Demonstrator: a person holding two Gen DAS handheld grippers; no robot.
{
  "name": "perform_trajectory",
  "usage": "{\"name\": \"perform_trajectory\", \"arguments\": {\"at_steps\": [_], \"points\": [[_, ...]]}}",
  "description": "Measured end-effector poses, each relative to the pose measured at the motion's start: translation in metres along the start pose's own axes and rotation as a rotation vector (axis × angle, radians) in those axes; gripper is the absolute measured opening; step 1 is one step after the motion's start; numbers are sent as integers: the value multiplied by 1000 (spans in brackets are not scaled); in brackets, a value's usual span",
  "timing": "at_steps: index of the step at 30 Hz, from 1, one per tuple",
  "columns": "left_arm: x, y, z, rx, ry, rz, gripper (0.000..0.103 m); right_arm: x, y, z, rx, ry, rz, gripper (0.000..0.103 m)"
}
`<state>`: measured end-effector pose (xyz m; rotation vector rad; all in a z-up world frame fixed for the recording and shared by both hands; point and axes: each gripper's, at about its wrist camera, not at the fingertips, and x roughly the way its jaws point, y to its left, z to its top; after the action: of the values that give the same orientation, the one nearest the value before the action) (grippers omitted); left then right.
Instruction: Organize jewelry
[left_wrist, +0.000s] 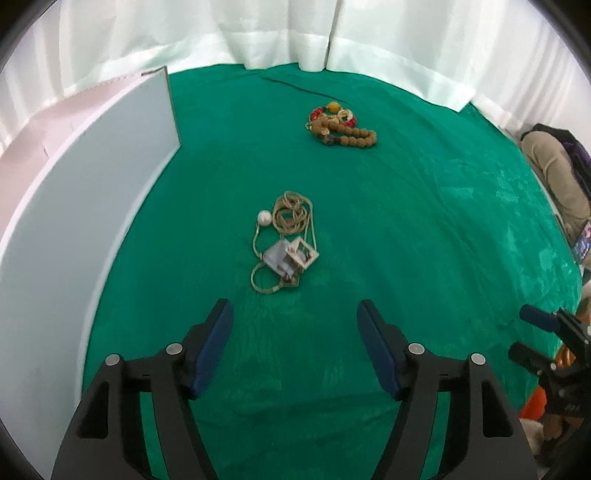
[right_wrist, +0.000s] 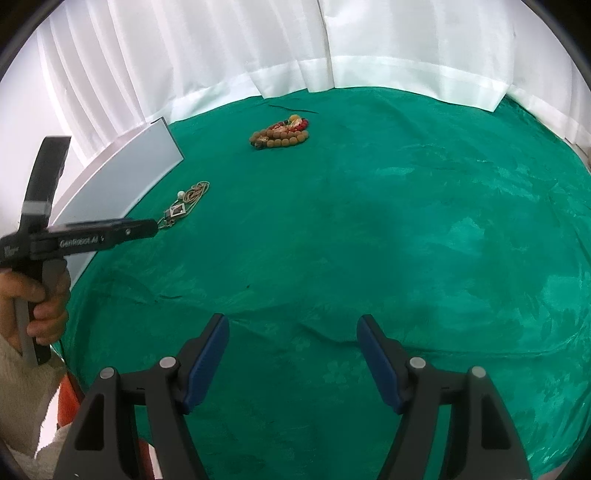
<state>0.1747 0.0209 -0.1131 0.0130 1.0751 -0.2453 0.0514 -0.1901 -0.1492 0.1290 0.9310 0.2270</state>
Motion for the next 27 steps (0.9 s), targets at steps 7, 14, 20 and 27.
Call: {"name": "perform_trajectory", "arguments": {"at_steps": [7, 14, 20, 27], "points": [[-10, 14, -14, -41, -7, -2, 76, 0, -7, 3, 10, 4, -8, 73], [-20, 23, -15, -67, -46, 24, 79, 15, -12, 81, -22, 25, 73, 73], [-26, 30, -25, -116, -67, 13, 80, 82, -11, 218, -35, 67, 128, 59], [-34, 53, -37, -179, -71, 18, 81, 198, -1, 294, 102, 273, 154, 38]]}}
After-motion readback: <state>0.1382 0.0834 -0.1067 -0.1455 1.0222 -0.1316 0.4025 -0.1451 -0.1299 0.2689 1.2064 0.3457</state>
